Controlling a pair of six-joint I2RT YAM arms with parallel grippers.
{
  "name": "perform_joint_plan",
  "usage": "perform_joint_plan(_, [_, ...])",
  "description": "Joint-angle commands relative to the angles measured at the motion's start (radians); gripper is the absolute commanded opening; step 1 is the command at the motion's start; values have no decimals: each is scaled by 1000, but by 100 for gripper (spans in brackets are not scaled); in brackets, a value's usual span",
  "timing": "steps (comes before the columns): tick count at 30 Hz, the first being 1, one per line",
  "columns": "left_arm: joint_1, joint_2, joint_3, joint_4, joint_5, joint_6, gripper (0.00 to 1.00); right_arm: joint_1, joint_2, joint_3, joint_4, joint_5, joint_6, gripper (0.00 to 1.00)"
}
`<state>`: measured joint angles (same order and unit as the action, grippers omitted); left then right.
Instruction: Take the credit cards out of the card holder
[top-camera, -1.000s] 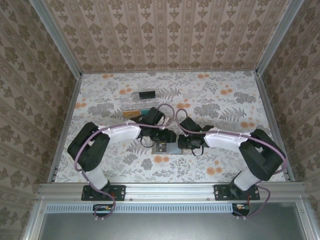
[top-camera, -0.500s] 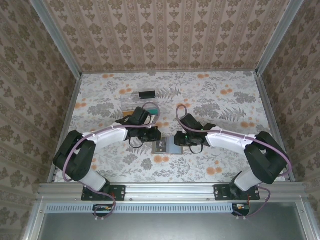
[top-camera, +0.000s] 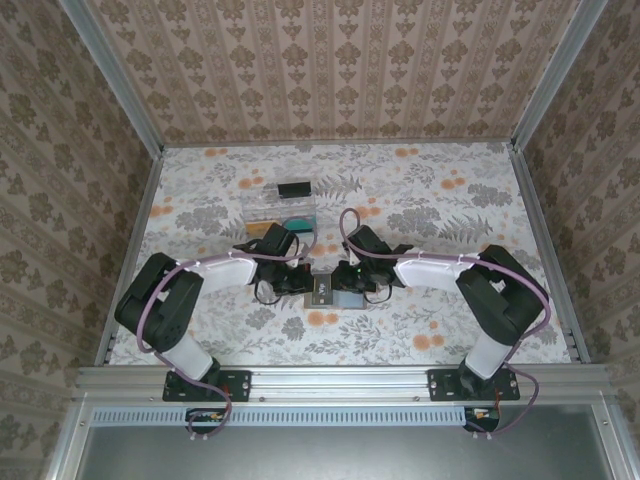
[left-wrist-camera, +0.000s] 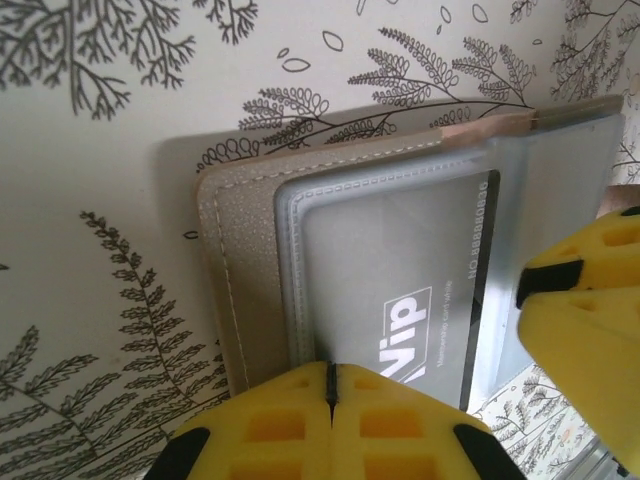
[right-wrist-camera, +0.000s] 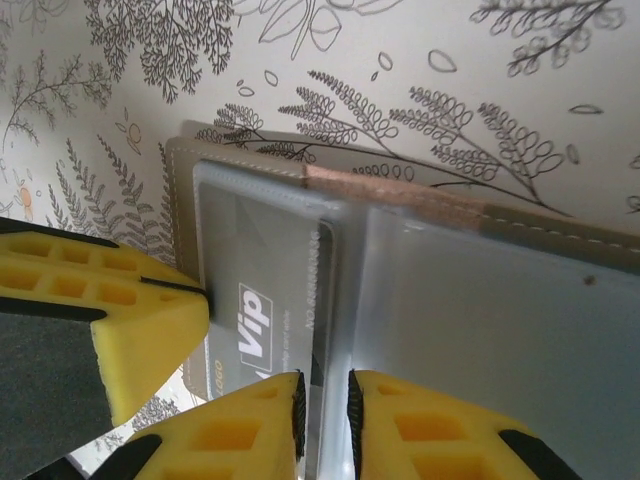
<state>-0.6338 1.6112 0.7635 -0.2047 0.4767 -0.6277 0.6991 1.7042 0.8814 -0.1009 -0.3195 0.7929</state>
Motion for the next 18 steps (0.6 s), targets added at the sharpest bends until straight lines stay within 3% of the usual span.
perform_joint_plan(1, [-1, 22, -22, 16, 9, 0, 0, 7, 27, 8, 30, -42, 32, 22])
perform_joint_plan(10, [-9, 17, -30, 21, 7, -10, 0, 7, 58, 5, 41, -58, 40, 20])
perform_joint_plan(13, [-10, 12, -35, 19, 4, -11, 0, 6, 52, -1, 36, -51, 41, 5])
perform_joint_plan(18, [-7, 0, -38, -9, -27, -10, 0, 2, 13, -24, 9, -21, 35, 0])
